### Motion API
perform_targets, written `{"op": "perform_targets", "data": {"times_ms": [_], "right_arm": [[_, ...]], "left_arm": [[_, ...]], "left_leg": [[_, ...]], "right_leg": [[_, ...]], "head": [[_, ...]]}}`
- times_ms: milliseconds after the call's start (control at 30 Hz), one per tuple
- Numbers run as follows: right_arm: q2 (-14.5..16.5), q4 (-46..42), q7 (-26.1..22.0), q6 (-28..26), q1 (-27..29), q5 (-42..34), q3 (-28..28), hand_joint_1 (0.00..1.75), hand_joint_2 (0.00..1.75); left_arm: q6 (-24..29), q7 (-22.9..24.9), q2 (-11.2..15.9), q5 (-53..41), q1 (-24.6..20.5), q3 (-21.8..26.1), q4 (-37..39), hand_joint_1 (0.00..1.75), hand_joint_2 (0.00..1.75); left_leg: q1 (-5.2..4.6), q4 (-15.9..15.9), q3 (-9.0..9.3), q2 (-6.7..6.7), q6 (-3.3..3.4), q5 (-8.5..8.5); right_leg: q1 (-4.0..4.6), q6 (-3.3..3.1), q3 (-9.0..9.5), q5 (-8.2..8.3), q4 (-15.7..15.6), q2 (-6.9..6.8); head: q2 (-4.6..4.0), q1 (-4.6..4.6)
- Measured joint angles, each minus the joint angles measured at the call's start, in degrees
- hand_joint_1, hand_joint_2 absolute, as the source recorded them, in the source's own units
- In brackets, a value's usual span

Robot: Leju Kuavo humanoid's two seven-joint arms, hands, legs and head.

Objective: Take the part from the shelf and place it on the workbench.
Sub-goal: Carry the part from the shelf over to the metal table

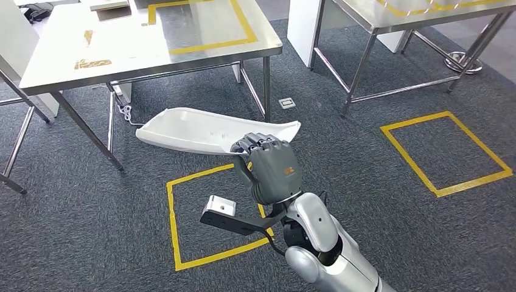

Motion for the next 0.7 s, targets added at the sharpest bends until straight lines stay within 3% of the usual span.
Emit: {"op": "perform_targets", "data": {"times_ms": [100,300,433,533,600,700], "right_arm": [[0.0,0.0,-0.2,-0.4,-0.1,-0.1,0.0,1.75,1.75],[0.0,0.0,-0.5,-1.0,0.0,-0.1,-0.1,1.75,1.75],[0.0,0.0,-0.6,-1.5,0.0,-0.1,-0.1,1.75,1.75],[0.1,0.0,-0.6,-1.5,0.0,0.0,-0.1,1.75,1.75],[0.1,0.0,-0.7,-1.5,-0.1,0.0,-0.1,1.75,1.75],[0.0,0.0,-0.7,-1.5,0.0,0.0,-0.2,1.75,1.75]], "left_arm": [[0.1,-0.1,-0.1,0.0,0.1,0.0,0.0,0.00,1.75],[0.2,0.0,-0.1,-0.1,-0.1,0.0,0.0,0.00,1.75],[0.2,0.0,-0.1,-0.1,-0.1,0.0,0.0,0.00,1.75],[0.3,0.0,0.0,-0.1,-0.1,0.0,0.0,0.00,1.75],[0.3,0.0,0.0,-0.1,-0.2,0.0,0.0,0.00,1.75],[0.3,-0.1,-0.1,-0.1,-0.1,0.0,0.0,0.00,1.75]], "left_leg": [[-0.02,-0.1,-0.04,-0.20,0.29,0.15],[-0.49,0.1,-0.19,-0.19,1.33,0.03],[-0.96,0.2,-0.34,-0.21,2.02,-0.07],[-0.74,-0.2,-0.19,-0.42,2.67,0.14],[-0.45,-0.5,0.17,-0.67,3.14,0.15],[-0.40,-0.5,0.01,-1.07,3.44,-0.33]], "right_leg": [[0.03,-0.45,0.09,0.27,-0.3,0.02],[-0.39,1.48,0.36,0.72,-1.1,-0.01],[-0.84,2.37,0.44,0.82,-1.2,-0.08],[-1.00,3.02,0.33,1.26,-0.1,0.07],[-1.08,3.20,-0.93,-0.72,2.8,0.65],[-1.11,3.35,-6.02,-5.71,12.6,1.18]], "head": [[0.00,0.01],[0.00,-0.01],[0.01,-0.02],[0.01,-0.01],[0.01,0.10],[0.00,0.21]]}}
